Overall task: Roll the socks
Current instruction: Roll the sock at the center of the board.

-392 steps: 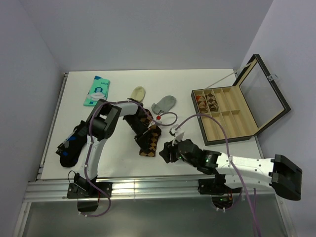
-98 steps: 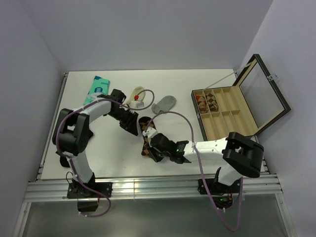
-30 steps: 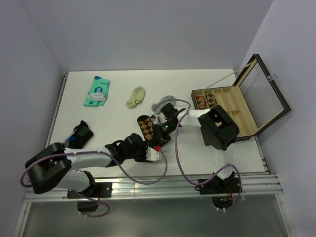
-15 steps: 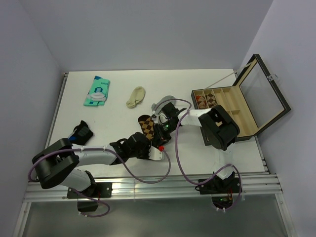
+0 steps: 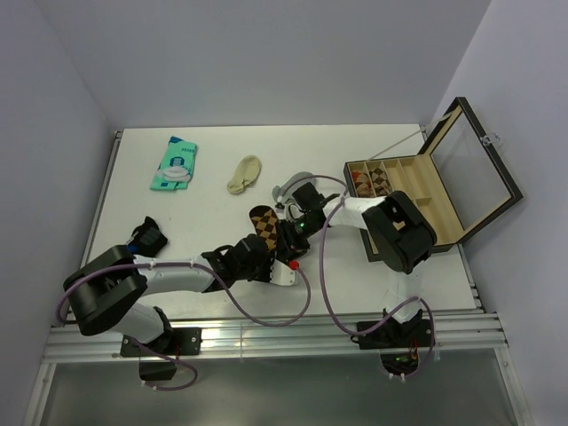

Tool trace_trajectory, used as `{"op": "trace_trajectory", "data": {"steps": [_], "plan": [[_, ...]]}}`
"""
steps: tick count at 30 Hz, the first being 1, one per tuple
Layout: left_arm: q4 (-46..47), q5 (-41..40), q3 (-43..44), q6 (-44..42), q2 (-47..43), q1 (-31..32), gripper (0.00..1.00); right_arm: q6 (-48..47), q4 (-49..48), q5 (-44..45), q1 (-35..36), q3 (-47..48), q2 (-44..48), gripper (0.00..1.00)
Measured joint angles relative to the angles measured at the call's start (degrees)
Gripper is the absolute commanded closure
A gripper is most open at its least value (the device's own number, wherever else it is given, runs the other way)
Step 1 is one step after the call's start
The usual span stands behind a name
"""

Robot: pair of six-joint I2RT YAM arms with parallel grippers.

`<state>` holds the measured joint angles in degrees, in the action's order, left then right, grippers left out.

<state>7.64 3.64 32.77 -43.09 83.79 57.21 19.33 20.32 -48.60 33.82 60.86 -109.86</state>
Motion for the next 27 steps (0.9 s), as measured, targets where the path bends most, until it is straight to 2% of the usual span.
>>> {"op": "trace_trajectory", "data": {"steps": [3, 10, 14, 20, 27], "plan": [[-1.14, 0.13, 1.07, 0.07, 0.48, -0.07, 0.86, 1.33, -0.81, 2.62, -0.13, -1.81, 2.89, 0.46], [-3.96, 1.55, 2.40, 0.55, 0.46, -0.46, 0.89, 6.12, -4.72, 9.22, -2.60, -7.72, 14.69, 0.43], [-7.23, 4.59, 4.00, 1.09, 0.44, -1.44, 0.89, 9.64, -6.80, 14.58, -6.88, -12.44, 24.30, 0.41], [-16.11, 11.63, 8.61, 2.21, 1.16, -4.92, 0.89, 14.16, -8.15, 22.05, -11.21, -19.54, 38.32, 0.39], [-30.21, 19.54, 19.69, 1.70, 8.35, -8.20, 0.87, 16.90, -8.74, 28.11, -11.76, -24.72, 53.24, 0.36]]}}
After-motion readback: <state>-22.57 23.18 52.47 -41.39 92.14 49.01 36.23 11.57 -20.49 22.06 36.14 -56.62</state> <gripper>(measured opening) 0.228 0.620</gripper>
